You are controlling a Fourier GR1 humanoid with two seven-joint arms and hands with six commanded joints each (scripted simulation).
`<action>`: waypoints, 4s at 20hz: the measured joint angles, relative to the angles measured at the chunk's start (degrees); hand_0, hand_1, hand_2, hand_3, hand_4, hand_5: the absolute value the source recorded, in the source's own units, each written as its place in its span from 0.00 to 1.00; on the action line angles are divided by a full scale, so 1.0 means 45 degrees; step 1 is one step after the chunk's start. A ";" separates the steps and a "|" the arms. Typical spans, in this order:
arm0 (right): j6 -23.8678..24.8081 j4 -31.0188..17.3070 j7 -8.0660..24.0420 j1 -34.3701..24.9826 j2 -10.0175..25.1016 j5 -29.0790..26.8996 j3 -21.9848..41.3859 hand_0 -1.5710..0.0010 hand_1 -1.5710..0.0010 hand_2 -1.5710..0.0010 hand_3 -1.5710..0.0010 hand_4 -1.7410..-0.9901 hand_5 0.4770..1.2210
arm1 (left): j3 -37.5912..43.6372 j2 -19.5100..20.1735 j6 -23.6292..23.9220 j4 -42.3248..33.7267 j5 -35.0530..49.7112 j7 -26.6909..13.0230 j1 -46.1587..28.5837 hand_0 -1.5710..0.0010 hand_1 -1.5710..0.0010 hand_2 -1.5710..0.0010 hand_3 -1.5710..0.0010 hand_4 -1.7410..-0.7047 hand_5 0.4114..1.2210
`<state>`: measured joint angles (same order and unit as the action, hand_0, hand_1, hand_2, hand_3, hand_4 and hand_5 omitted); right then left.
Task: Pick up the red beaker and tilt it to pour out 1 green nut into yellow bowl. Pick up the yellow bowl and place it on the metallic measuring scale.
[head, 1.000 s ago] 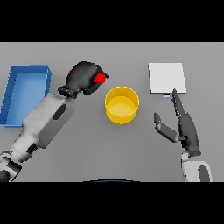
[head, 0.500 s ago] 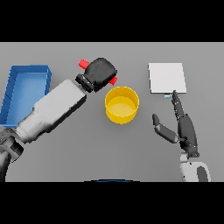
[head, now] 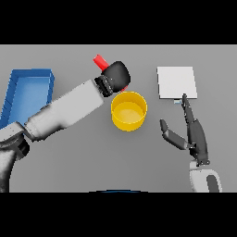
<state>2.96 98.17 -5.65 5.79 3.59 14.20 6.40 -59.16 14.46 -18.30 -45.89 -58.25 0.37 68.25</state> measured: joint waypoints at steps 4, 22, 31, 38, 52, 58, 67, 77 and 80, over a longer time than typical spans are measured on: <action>0.0038 0.0068 -0.0003 0.0192 -0.0006 -0.0122 -0.0106 1.00 1.00 1.00 1.00 0.76 0.20 | -0.1330 -0.0160 0.0427 0.0487 -0.0791 0.0559 0.0691 0.00 0.00 0.00 0.00 0.01 1.00; -0.0073 0.0022 -0.0372 0.0163 0.0026 -0.0223 -0.0103 1.00 1.00 1.00 1.00 0.78 0.24 | -0.4260 -0.0470 0.0996 0.2190 -0.1861 0.1648 0.4586 0.00 0.00 0.00 0.00 0.02 1.00; 0.0255 -0.0229 -0.0447 -0.0010 -0.0094 0.0324 0.0114 1.00 1.00 1.00 1.00 0.80 0.22 | 0.0621 0.1267 0.1960 0.6384 0.2955 0.0296 0.6790 0.00 0.00 0.00 0.09 0.01 1.00; -0.0234 -0.0443 -0.0776 -0.0357 -0.0258 -0.0568 -0.0007 1.00 1.00 1.00 1.00 0.88 0.21 | 0.5026 0.3637 0.3559 0.8428 0.8575 -0.0883 0.5349 0.00 0.00 0.00 0.05 0.00 1.00; -0.0569 -0.0393 -0.0870 -0.0361 0.0323 -0.0432 0.0026 1.00 1.00 1.00 1.00 0.72 0.31 | 0.7481 0.5513 0.7392 0.4234 1.4952 -0.5009 -0.1762 0.00 0.00 0.00 0.13 0.00 1.00; -0.0521 -0.0494 -0.0942 -0.0344 0.0257 -0.0312 0.0107 1.00 1.00 1.00 1.00 0.72 0.29 | 0.7159 0.6186 0.9641 -0.0559 1.6359 -0.6820 -0.5285 0.00 0.00 0.00 0.11 0.00 1.00; -0.0505 -0.0595 -0.0717 -0.0586 0.0117 -0.0330 0.0175 1.00 1.00 1.00 1.00 0.77 0.26 | 0.5579 0.7499 0.9965 -0.4057 1.8481 -0.7699 -0.7495 0.00 0.02 0.05 0.21 0.41 0.45; -0.0589 -0.0394 -0.1045 -0.0325 0.0290 -0.0334 0.0186 1.00 1.00 1.00 1.00 0.77 0.28 | 0.4803 0.8344 0.6996 -0.4516 1.8312 -0.6680 -0.7646 0.87 0.88 0.89 0.91 0.98 0.29; -0.0583 -0.0319 -0.0717 -0.0313 0.0339 -0.0307 0.0165 1.00 1.00 1.00 1.00 0.75 0.28 | 0.4732 0.8034 0.7389 -0.4108 1.7968 -0.6447 -0.7491 0.93 0.94 0.94 0.95 1.00 0.29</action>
<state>0.33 96.74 -8.87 4.38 5.11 12.81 7.14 -37.86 50.61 14.95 -64.37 22.61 -28.64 34.54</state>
